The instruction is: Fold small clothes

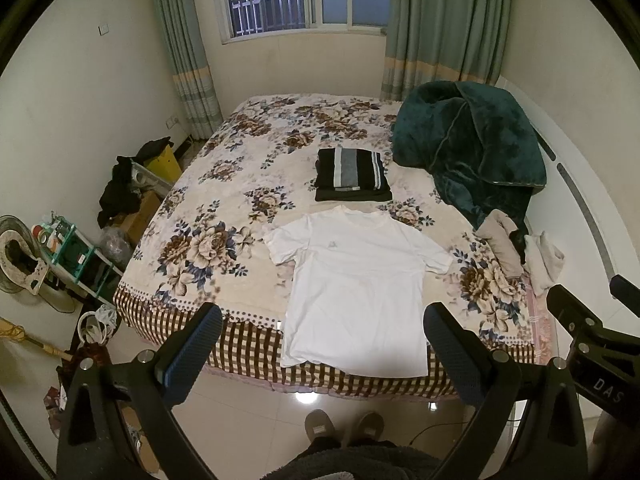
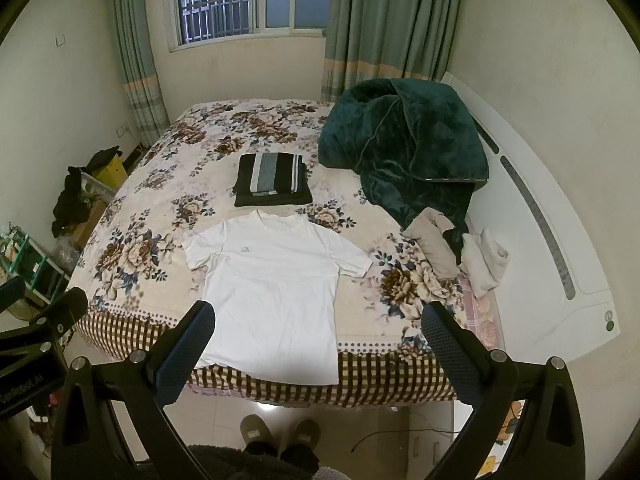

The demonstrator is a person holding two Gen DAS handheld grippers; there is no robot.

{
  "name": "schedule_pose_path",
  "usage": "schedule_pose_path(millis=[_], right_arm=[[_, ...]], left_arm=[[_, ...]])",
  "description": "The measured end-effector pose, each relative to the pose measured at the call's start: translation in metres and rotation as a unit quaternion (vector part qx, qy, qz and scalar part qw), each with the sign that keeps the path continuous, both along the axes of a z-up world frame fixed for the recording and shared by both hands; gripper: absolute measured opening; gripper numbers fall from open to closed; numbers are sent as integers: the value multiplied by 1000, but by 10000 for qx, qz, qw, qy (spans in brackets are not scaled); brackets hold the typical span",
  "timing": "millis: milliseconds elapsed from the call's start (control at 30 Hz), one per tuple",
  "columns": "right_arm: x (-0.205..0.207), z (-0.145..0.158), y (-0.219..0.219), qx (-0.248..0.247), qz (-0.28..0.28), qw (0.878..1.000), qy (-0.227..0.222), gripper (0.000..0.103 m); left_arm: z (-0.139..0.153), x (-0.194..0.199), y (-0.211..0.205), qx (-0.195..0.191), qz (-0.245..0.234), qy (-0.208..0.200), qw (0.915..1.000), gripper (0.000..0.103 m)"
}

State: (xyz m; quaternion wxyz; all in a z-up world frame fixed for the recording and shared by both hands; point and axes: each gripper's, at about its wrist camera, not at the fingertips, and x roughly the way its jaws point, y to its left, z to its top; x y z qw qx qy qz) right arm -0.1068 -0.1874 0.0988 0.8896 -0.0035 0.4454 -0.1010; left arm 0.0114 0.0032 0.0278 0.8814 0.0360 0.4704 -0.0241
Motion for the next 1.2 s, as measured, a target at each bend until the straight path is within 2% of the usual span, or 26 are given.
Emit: schedule_pose_path(millis=[267, 367, 467, 600, 667, 733, 767, 867, 900, 933, 1033, 1067, 1100, 1167, 1200], right_arm=[[-3, -2, -1, 11, -2, 10000, -8, 103], [5, 4, 1, 12, -49, 10000, 16, 103], [20, -1, -3, 113, -204, 9997, 31, 103], [53, -32, -21, 273, -642, 9974, 167, 103], [72, -71, -35, 297, -906, 9951, 267, 103], [97, -106, -56, 309, -1218, 9915, 349, 103], [110, -123, -67, 359, -1354, 9892, 439, 103], [153, -186, -112, 777, -1800, 9778, 733, 103], [165, -207, -127, 894, -1945, 9736, 799, 103], [181, -236, -148, 1012, -2139, 9677, 874, 103], [220, -319, -204, 1351, -2661, 9479, 1116, 103], [230, -345, -219, 1486, -2805, 9408, 1189, 103], [247, -379, -240, 1671, -2971, 9312, 1289, 103], [268, -437, -267, 1911, -3239, 9149, 1467, 103], [278, -464, -279, 2080, -3354, 9063, 1515, 103]], left_arm=[[2, 6, -9, -34, -8, -36, 10000, 103], [-3, 25, -14, 1, -6, -122, 9999, 103], [-23, 43, -15, 146, -68, -238, 9996, 103], [-64, 97, -26, 223, -95, -252, 9994, 103], [-89, 119, -24, 206, -91, -273, 9994, 103], [-119, 141, -26, 238, -34, -119, 9996, 103], [-138, 165, -36, 165, -16, -25, 9999, 103], [-184, 189, -42, 188, 40, 173, 9997, 103], [-208, 212, -55, 280, 65, 252, 9993, 103], [-222, 207, -48, 322, 75, 268, 9991, 103], [-289, 248, -69, 666, 130, 464, 9966, 103], [-301, 247, -64, 734, 150, 520, 9958, 103], [-330, 266, -73, 838, 212, 716, 9937, 103], [-361, 278, -68, 837, 347, 970, 9911, 103], [-390, 293, -73, 821, 446, 1204, 9883, 103]])
